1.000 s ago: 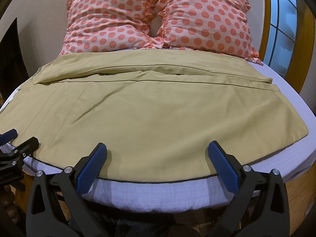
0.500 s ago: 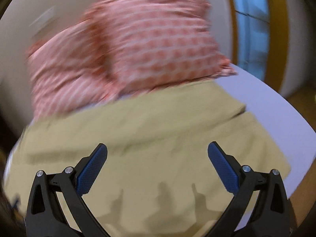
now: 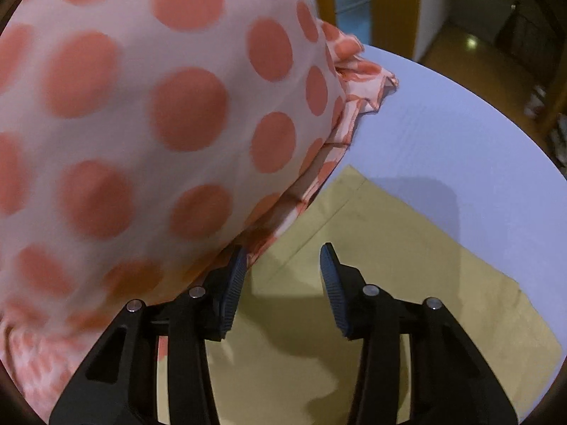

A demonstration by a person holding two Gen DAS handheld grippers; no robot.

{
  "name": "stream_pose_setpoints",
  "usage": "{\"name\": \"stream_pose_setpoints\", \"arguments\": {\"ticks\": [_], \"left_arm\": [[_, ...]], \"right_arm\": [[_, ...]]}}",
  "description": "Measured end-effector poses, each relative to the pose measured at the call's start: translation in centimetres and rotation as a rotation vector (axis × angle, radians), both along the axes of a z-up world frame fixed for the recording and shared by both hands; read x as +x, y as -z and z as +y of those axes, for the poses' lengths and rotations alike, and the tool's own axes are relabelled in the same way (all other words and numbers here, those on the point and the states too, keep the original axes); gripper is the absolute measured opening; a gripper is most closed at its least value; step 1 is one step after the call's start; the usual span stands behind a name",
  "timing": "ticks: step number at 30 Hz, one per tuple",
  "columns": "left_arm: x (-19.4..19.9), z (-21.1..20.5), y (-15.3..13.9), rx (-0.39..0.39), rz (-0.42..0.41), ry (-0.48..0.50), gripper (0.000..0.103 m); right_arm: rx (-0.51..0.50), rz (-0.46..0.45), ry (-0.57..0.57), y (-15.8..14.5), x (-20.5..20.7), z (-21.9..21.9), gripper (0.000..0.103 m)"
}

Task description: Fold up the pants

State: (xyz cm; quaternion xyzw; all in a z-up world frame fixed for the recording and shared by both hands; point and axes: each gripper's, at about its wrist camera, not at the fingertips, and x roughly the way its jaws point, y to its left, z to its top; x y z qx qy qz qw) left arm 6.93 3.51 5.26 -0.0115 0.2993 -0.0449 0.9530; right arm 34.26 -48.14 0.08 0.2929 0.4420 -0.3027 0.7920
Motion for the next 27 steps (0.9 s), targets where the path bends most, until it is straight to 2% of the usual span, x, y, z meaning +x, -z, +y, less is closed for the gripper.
{"name": "stream_pose_setpoints", "arguments": {"ticks": [1,2,3,4,5,7,10,13,15,18,21,24,27], "left_arm": [[0.0,0.1,0.1,-0.003,0.002,-0.001,0.101],[0.2,0.3,0.3,-0.01,0.006,-0.002,0.101],[0.4,0.4,0.4,-0.015,0.008,-0.002,0.101],[0.6,0.6,0.5,-0.025,0.012,-0.003,0.101],[0.8,0.7,0.7,-0.033,0.016,-0.005,0.101],[1.0,0.9,0.8,-0.058,0.021,-0.006,0.101],[0.8,1.8,0.6,-0.131,0.018,0.006,0.101],[-0.1,3.1,0.1,-0.188,-0.006,-0.012,0.101],[-0.7,4.0,-0.2,-0.208,-0.027,-0.036,0.101],[-1.0,5.2,-0.4,-0.234,-0.035,-0.054,0.101],[-0.7,6.3,-1.0,-0.282,-0.037,-0.04,0.101],[0.1,7.1,-1.4,-0.342,-0.035,-0.017,0.101],[1.2,7.5,-1.8,-0.385,-0.003,0.01,0.101]], "right_arm": [[-0.055,-0.005,0.002,-0.1,0.0,0.2,0.033],[-0.115,0.02,-0.007,0.2,0.0,0.6,0.028],[-0.144,0.004,-0.032,0.4,-0.3,0.9,0.025],[-0.147,-0.021,-0.054,0.6,-0.8,0.9,0.015],[-0.142,-0.048,-0.058,0.8,-1.5,0.7,0.009],[-0.088,-0.131,-0.072,1.3,-3.3,0.0,0.005],[0.06,-0.27,-0.051,1.7,-6.3,-1.7,0.003],[0.156,-0.439,-0.07,-0.3,-10.4,-2.0,0.003],[0.2,-0.569,-0.117,-1.9,-16.2,-1.7,0.003],[0.254,-0.665,-0.15,-2.6,-25.7,-0.1,0.003],[0.352,-0.627,-0.121,-0.1,-31.1,-1.8,0.003],[0.448,-0.544,-0.117,3.0,-31.1,-2.8,0.005],[0.49,-0.49,-0.109,3.7,-31.4,-2.7,0.02]]}}
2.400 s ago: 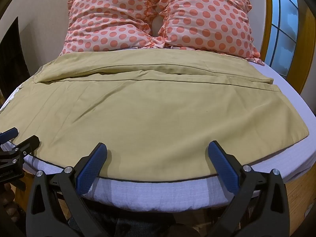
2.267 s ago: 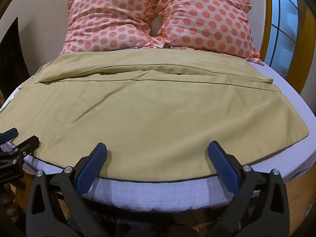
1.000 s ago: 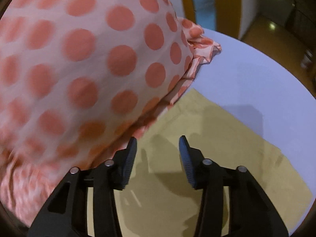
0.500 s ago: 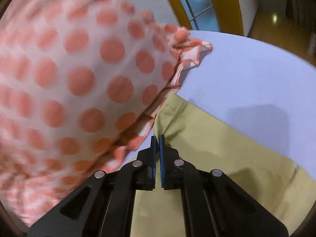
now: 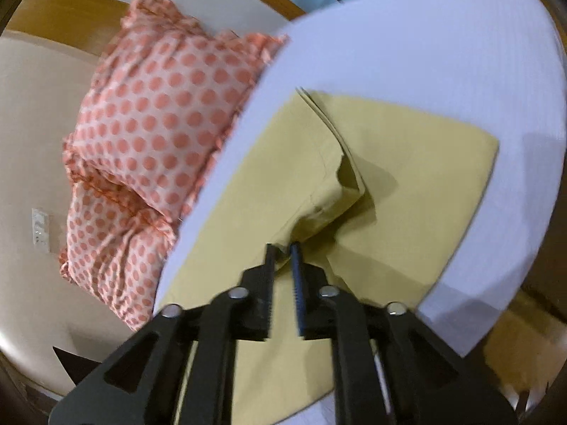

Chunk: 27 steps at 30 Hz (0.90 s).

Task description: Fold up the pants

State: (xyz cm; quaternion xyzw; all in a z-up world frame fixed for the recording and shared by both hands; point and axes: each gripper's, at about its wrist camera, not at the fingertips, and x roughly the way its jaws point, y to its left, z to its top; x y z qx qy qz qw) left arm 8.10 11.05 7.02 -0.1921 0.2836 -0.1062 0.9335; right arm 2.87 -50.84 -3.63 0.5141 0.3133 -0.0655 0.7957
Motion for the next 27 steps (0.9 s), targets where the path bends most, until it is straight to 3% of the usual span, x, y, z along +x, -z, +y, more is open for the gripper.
{"name": "stream_pose_setpoints", "arguments": {"ticks": [2,5,6,7,8,13,19,21,24,26,27], "left_arm": [[0.3,0.4,-0.4,0.004,0.012,-0.008,0.101],[0.8,1.0,-0.6,0.01,0.021,-0.024,0.101],[1.1,1.2,-0.7,0.005,0.028,-0.026,0.101],[1.8,1.7,-0.8,-0.009,0.036,-0.026,0.101],[2.5,2.1,-0.9,-0.029,0.043,-0.027,0.101],[8.6,5.1,-0.6,-0.106,0.155,-0.1,0.099],[16.5,6.5,1.7,-0.182,0.319,-0.159,0.084],[18.7,6.5,2.1,-0.159,0.335,-0.183,0.083],[22.2,6.7,3.1,-0.113,0.385,-0.23,0.068],[24.2,7.6,4.4,-0.13,0.433,-0.249,0.033],[24.5,8.1,4.8,-0.141,0.443,-0.254,0.008]], "right_arm": [[0.009,0.007,-0.008,0.1,0.6,0.2,0.031],[0.015,0.011,-0.016,0.4,1.5,0.3,0.031],[0.005,-0.001,-0.011,0.3,1.8,0.4,0.03],[-0.006,-0.016,-0.013,0.4,1.8,0.2,0.008],[-0.015,-0.049,-0.023,0.3,2.0,0.2,0.003],[-0.015,-0.27,0.003,-2.0,0.2,-1.2,0.003],[-0.01,-0.322,-0.005,-3.1,0.4,-2.1,0.003],[-0.016,-0.329,-0.012,-3.2,0.5,-2.2,0.003],[-0.019,-0.329,-0.018,-3.4,0.7,-2.2,0.003],[-0.018,-0.328,-0.013,-3.3,0.7,-2.1,0.003],[-0.016,-0.33,-0.013,-3.3,0.8,-2.2,0.003]]}}
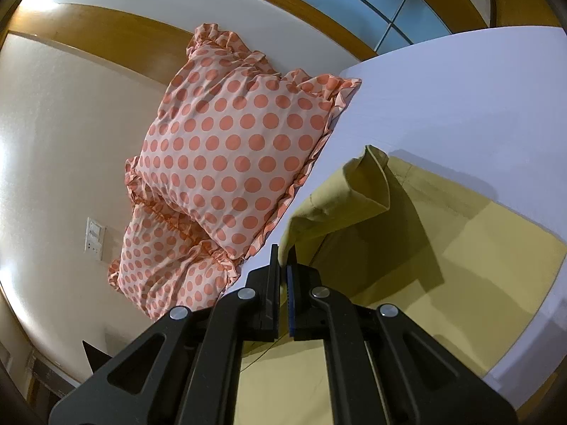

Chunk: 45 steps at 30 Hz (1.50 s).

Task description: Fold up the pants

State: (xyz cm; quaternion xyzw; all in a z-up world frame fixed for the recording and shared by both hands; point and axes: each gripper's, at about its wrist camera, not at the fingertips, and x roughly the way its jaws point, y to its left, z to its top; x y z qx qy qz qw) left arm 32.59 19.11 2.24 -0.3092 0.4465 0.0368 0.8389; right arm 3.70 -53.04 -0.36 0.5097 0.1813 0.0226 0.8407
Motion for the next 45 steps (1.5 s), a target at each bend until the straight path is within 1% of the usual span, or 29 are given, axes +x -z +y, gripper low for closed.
{"name": "stream_pose_setpoints", "arguments": {"ticks": [1,2,3,5,6,8,9,10,11,12,14,16,18,20,23,25,27,28,29,30,32,33,34,36,38,42,43,44,45], "left_arm": [[-0.4,0.7,0.2,-0.037,-0.012,-0.019,0.007],[-1.3,1.0,-0.1,-0.056,-0.037,-0.033,0.007],[-2.6,1.0,-0.7,-0.043,-0.064,-0.032,0.005],[-6.7,0.5,-3.2,0.016,-0.147,0.002,0.005],[-10.1,0.3,-4.8,0.038,-0.202,0.024,0.005],[-15.2,0.1,-6.4,0.06,-0.263,0.043,0.006],[-18.7,0.0,-6.9,0.073,-0.286,0.051,0.008],[-21.3,-0.1,-6.7,0.079,-0.292,0.052,0.01],[-24.4,0.0,-5.9,0.072,-0.283,0.051,0.01],[-26.9,0.1,-4.8,0.048,-0.267,0.051,0.01],[-30.1,0.5,-2.6,0.01,-0.231,0.042,0.01],[-32.3,0.3,-0.6,0.012,-0.21,0.036,0.01],[-33.4,-0.1,0.6,0.024,-0.2,0.032,0.01],[-33.9,-0.1,1.5,0.001,-0.199,0.023,0.009],[-34.7,-0.1,2.6,-0.03,-0.201,0.023,0.009],[-35.3,-0.1,3.1,-0.043,-0.218,0.028,0.01],[-35.7,-0.1,3.0,-0.047,-0.231,0.033,0.013],[-36.2,-0.1,3.0,-0.05,-0.25,0.037,0.015],[-36.7,-0.1,2.8,-0.046,-0.272,0.044,0.017],[-36.9,-0.1,2.7,-0.041,-0.282,0.048,0.021],[-37.9,-0.1,2.5,-0.031,-0.311,0.053,0.028],[-38.3,0.0,2.4,-0.028,-0.32,0.048,0.032],[-38.7,0.2,2.3,-0.023,-0.327,0.037,0.035],[-39.5,0.8,2.2,-0.028,-0.341,0.017,0.035],[-40.3,1.5,2.3,-0.036,-0.356,-0.013,0.035],[-41.5,2.9,2.2,-0.043,-0.391,-0.074,0.039],[-41.6,3.3,2.2,-0.045,-0.394,-0.084,0.04],[-41.6,3.5,2.2,-0.046,-0.395,-0.088,0.04],[-41.7,3.7,2.2,-0.047,-0.398,-0.091,0.04]], "right_arm": [[-0.001,-0.002,-0.002,-0.1,0.2,0.0,0.003],[-0.005,-0.003,-0.003,-0.3,0.3,0.0,0.003],[-0.008,-0.007,-0.002,-0.5,0.2,-0.1,0.003],[-0.025,-0.03,0.011,-1.6,-0.4,-0.3,0.003],[-0.036,-0.049,0.024,-2.3,-1.3,-0.6,0.003],[-0.046,-0.064,0.043,-3.0,-2.7,-1.0,0.003],[-0.052,-0.066,0.05,-3.1,-3.5,-1.1,0.003],[-0.067,-0.05,0.06,-2.9,-4.6,-1.2,0.003],[-0.076,-0.032,0.066,-2.7,-5.0,-1.2,0.003],[-0.087,-0.004,0.071,-2.1,-5.4,-1.3,0.003],[-0.067,0.074,0.081,0.2,-6.2,-1.7,0.003],[-0.029,0.123,0.084,2.2,-6.5,-2.1,0.003],[-0.022,0.147,0.088,3.3,-6.8,-2.2,0.003],[-0.027,0.154,0.084,3.7,-7.0,-2.3,0.003],[-0.04,0.162,0.083,3.6,-7.3,-2.2,0.003],[-0.079,0.191,0.087,3.3,-7.4,-2.0,0.005],[-0.125,0.229,0.11,2.7,-8.0,-1.6,0.015],[-0.14,0.239,0.132,2.5,-8.4,-1.5,0.033],[-0.158,0.238,0.16,2.3,-9.1,-1.6,0.053],[-0.182,0.217,0.199,2.0,-10.0,-1.8,0.057],[-0.208,0.219,0.244,2.0,-10.8,-2.1,0.056],[-0.209,0.224,0.254,2.1,-10.9,-2.3,0.056],[-0.197,0.228,0.256,2.5,-10.9,-2.6,0.056],[-0.177,0.242,0.24,3.3,-10.4,-2.7,0.054],[-0.202,0.222,0.232,3.5,-10.1,-2.0,0.054],[-0.217,0.171,0.16,3.6,-8.6,-0.5,0.054],[-0.228,0.156,0.149,3.7,-8.2,-0.1,0.048],[-0.242,0.142,0.141,3.8,-8.0,0.2,0.03],[-0.27,0.155,0.157,3.9,-7.8,0.5,0.024]]}}
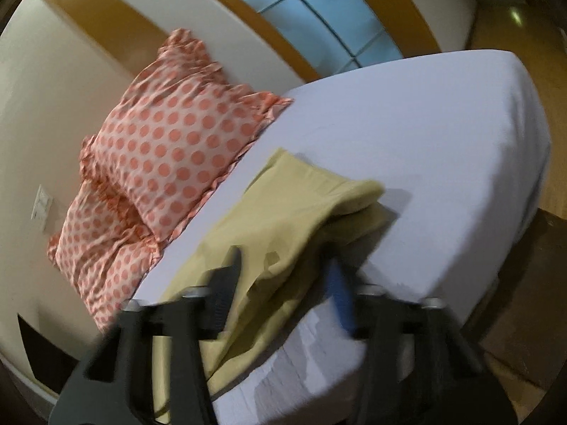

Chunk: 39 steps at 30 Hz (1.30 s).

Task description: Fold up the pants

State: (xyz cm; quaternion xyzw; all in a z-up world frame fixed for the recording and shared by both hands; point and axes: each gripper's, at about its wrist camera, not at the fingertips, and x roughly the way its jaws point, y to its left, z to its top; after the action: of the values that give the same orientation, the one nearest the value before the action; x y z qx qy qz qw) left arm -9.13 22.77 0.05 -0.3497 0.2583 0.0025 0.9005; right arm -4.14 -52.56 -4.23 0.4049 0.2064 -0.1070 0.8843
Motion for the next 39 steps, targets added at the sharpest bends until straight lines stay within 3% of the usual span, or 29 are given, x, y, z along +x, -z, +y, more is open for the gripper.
{"name": "stream_pose_setpoints", "arguments": {"ticks": [1,2,4,7,11,14,16,19,21,23,24,28,34,39], "left_arm": [[0.0,0.1,0.0,0.0,-0.002,-0.002,0.041],[0.0,0.2,0.0,-0.001,-0.006,-0.004,0.042],[0.1,0.4,0.1,0.001,-0.006,-0.01,0.042],[0.3,0.6,0.0,0.003,-0.014,-0.026,0.045],[0.1,0.4,-0.3,0.033,-0.018,-0.051,0.049],[-0.3,0.3,-0.5,0.047,-0.024,-0.062,0.051],[-0.6,0.6,-0.6,0.047,-0.028,-0.07,0.053],[-1.0,1.1,-0.6,0.05,-0.026,-0.063,0.057],[-1.2,1.5,-0.5,0.055,-0.021,-0.052,0.059],[-1.4,2.2,-0.3,0.053,-0.018,-0.065,0.061],[-1.4,2.6,-0.1,0.038,-0.018,-0.077,0.062],[-1.0,5.0,1.4,-0.098,-0.016,-0.138,0.062],[-0.3,8.6,2.0,-0.212,-0.04,-0.249,0.06],[0.7,12.0,1.0,-0.222,-0.048,-0.328,0.061]], "right_arm": [[-0.043,0.022,0.025,0.1,0.0,0.3,0.01],[-0.058,0.008,0.021,0.2,-0.1,0.3,0.004],[-0.046,-0.053,-0.018,-0.7,-0.1,0.5,0.004],[-0.128,-0.144,-0.109,-4.5,1.2,3.2,0.004],[-0.18,-0.292,-0.413,-10.1,5.1,12.2,0.004],[-0.221,-0.341,-0.741,-12.0,8.1,23.0,0.004],[-0.266,-0.287,-0.948,-11.3,9.5,30.3,0.005],[-0.427,-0.058,-1.224,-7.6,10.2,39.9,0.018],[-0.458,-0.01,-1.251,-5.9,9.5,41.3,0.032],[-0.406,-0.034,-1.229,-5.7,9.1,40.1,0.07],[-0.382,-0.048,-1.209,-6.0,9.2,39.2,0.074],[-0.292,-0.089,-1.124,-6.9,9.6,35.7,0.08],[-0.244,-0.063,-1.109,-6.3,10.2,34.8,0.08],[-0.234,-0.053,-1.138,-5.7,9.7,35.7,0.08]]}}
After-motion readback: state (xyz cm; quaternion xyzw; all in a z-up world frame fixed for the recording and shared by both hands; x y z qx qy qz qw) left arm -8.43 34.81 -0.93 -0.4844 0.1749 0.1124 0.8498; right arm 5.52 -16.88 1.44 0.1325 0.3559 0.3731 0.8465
